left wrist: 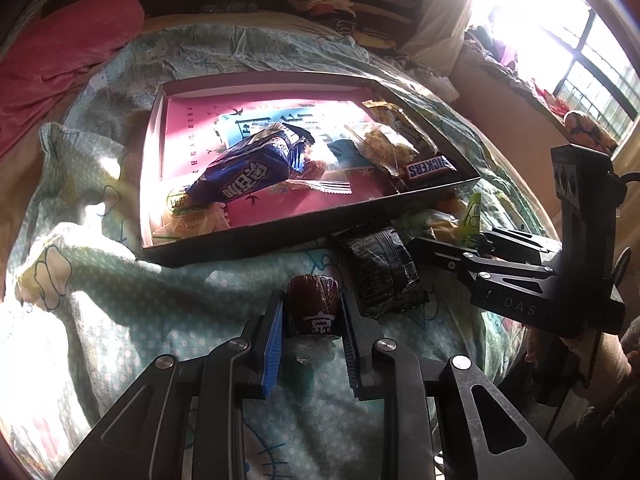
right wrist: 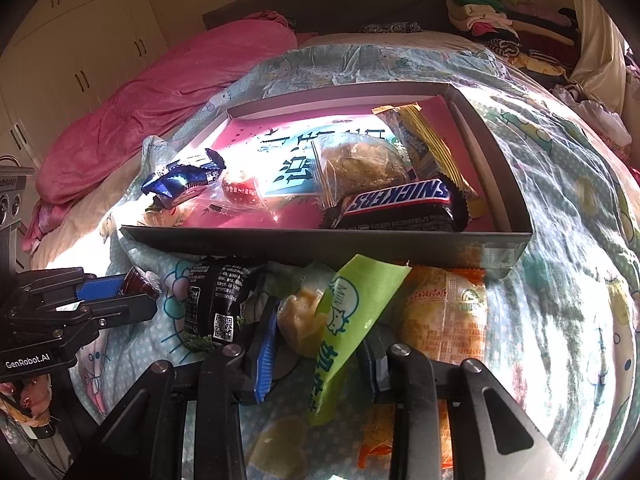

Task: Organize snacks
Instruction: 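Grasp the dark wrapped cake with the left tool while the right tool approaches the green-label bag, then carry the dark cake into the tray with the left tool while the right tool grasps the green-label bag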

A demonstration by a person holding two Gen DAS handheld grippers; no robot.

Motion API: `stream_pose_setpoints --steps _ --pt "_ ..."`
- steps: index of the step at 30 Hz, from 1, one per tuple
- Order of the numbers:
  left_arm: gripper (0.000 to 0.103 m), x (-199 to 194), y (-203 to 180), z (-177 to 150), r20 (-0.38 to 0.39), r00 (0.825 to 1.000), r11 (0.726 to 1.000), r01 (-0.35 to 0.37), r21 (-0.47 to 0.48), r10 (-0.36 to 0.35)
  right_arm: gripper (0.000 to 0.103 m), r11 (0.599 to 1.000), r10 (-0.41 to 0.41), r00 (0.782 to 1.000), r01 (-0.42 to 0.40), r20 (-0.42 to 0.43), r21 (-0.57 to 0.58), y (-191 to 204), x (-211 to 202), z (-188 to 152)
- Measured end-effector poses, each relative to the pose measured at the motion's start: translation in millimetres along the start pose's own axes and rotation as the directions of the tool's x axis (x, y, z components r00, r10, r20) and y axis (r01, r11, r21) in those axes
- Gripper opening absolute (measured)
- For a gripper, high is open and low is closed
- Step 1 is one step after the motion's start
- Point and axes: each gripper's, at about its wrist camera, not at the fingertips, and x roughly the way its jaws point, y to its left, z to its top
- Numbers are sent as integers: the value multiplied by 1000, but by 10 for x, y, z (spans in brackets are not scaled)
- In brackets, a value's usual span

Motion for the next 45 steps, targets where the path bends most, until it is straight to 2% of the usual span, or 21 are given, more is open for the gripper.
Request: stream_pose_setpoints --steps 11,26,45 --pt "27 -127 49 79 61 998 1000 12 -23 -11 35 999 20 999 -21 30 48 -50 -143 12" --pt "27 -202 162 277 142 990 998 23 -60 -14 35 998 48 995 -51 89 30 102 -346 121" --pt "27 -48 261 453 146 989 997 14 -79 -2 35 997 53 992 -60 118 58 42 -368 201"
